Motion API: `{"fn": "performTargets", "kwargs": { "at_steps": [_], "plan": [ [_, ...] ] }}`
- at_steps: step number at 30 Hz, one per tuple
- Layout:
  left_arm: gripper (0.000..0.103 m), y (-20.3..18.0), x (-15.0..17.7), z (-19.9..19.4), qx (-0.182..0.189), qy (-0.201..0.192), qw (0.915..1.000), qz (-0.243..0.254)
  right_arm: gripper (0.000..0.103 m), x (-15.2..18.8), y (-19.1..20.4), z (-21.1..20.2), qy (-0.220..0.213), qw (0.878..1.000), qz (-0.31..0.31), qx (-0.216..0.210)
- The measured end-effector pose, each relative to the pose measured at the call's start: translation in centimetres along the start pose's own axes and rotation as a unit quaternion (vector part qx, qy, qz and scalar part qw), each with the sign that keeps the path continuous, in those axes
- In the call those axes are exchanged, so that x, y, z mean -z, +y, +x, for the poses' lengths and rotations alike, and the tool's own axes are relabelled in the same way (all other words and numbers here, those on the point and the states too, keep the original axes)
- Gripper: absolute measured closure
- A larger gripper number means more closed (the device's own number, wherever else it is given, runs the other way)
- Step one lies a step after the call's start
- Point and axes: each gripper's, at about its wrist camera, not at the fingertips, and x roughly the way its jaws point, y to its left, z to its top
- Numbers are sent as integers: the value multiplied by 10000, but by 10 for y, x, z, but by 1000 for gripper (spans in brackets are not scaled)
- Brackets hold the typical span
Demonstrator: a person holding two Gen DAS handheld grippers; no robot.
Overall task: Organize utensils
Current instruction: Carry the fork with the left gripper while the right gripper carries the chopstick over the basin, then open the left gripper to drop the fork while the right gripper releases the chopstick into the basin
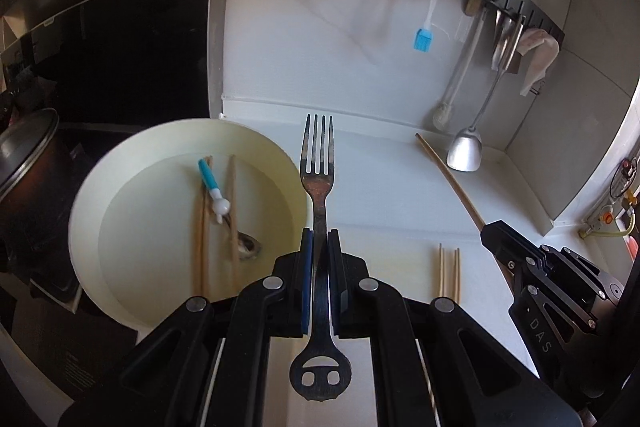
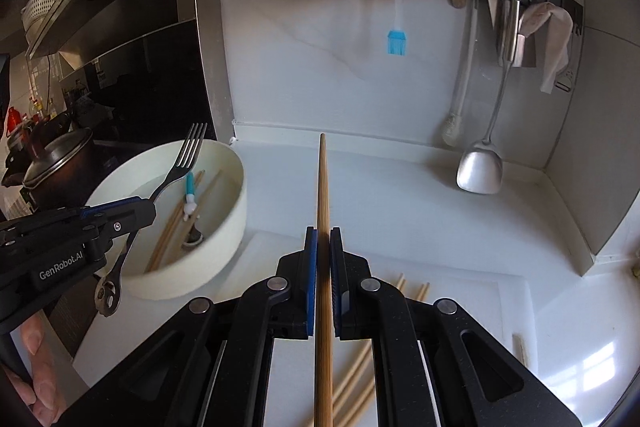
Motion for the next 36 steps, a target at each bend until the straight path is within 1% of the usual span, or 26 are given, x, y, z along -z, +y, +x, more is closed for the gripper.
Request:
{"fn": "performTargets", "kwargs": {
  "at_steps": [3,7,13,18,26,36],
  "plan": [
    [95,30,-17,3,-44,-53,10000,72,97,-16,29,18,15,10000,16,-63],
    [95,71,-32,15,-128,22,9999,30,97,-35,63,40,35,9998,-9,-188],
    [95,122,-37,31,-277,205,9993,-167,97,-51,104,77,194,9991,-44,-364],
    [95,152,-33,47,-328,395,9983,-292,97,-51,124,102,425,9982,-35,-419],
    [95,179,-27,69,-364,587,9966,-440,97,-43,140,136,872,9952,-36,-442],
    [95,189,-21,88,-334,781,9953,-473,97,-34,146,160,1232,9915,42,-425]
  ]
}}
